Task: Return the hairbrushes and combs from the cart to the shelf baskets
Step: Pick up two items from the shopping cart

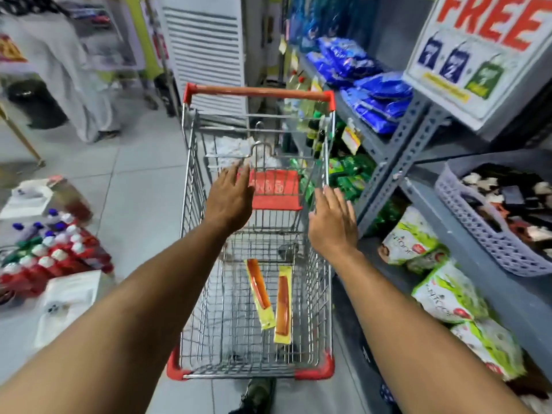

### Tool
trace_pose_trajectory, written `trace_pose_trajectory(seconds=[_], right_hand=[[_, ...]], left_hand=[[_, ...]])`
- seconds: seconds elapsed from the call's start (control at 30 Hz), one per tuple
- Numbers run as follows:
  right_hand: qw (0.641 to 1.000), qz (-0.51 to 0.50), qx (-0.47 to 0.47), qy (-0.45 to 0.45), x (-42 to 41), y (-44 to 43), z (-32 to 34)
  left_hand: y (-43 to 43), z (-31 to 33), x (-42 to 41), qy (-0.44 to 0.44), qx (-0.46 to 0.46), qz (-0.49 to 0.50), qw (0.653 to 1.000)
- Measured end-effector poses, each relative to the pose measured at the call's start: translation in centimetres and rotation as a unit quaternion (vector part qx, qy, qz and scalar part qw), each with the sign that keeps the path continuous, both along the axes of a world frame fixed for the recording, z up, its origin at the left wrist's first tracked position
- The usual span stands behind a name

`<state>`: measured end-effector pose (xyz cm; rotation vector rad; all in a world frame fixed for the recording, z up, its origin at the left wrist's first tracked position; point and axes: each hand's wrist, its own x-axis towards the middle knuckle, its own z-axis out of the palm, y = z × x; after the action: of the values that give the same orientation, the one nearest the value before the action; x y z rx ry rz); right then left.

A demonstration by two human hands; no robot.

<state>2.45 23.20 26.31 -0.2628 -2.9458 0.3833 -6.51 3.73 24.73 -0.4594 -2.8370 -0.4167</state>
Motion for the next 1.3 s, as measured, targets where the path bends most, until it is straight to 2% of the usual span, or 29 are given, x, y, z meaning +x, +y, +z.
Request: trace_pose_trajectory(seconds=[0.1,0.23,0.37,0.6,0.77,1.0,1.3], right_hand=[[0.999,0.016,-0.008,-0.031,-1.6,-0.9,-2.6],[0.997,0.028,-0.034,-0.058,-2.9,-1.5,-5.0],[0.986,0.023,-0.129,-0.1,-3.8,-2.2,-7.6],[0.96,-0.022,-0.187,-0.206,-3.8,-2.8,-12.2],[0.933,-0.051,-0.205,-0.291,-3.5,-3.2,-16.2],[0.92,-0.072,-0.199,-0.33,-2.3,-3.3,-21.7],[0.882,-0.175,-0.2,-0.388,-1.9,-3.9,-27.5]], left_hand=[[-0.7,-2.4,-0.7,-0.017,0.004,0.008,1.0],[-0.9,-5.5,-1.5,-0.082,0.049,0.045,0.994],[-0.5,-8.5,-1.8,-0.139,0.07,0.068,0.985],[-0.5,-14.3,-0.9,-0.279,0.14,0.107,0.944],[-1.1,-18.9,-0.1,-0.354,0.146,0.121,0.916],[-1.0,-24.4,1.2,-0.431,0.102,0.138,0.886],[1.1,-28.0,2.4,-0.507,0.066,0.198,0.837]])
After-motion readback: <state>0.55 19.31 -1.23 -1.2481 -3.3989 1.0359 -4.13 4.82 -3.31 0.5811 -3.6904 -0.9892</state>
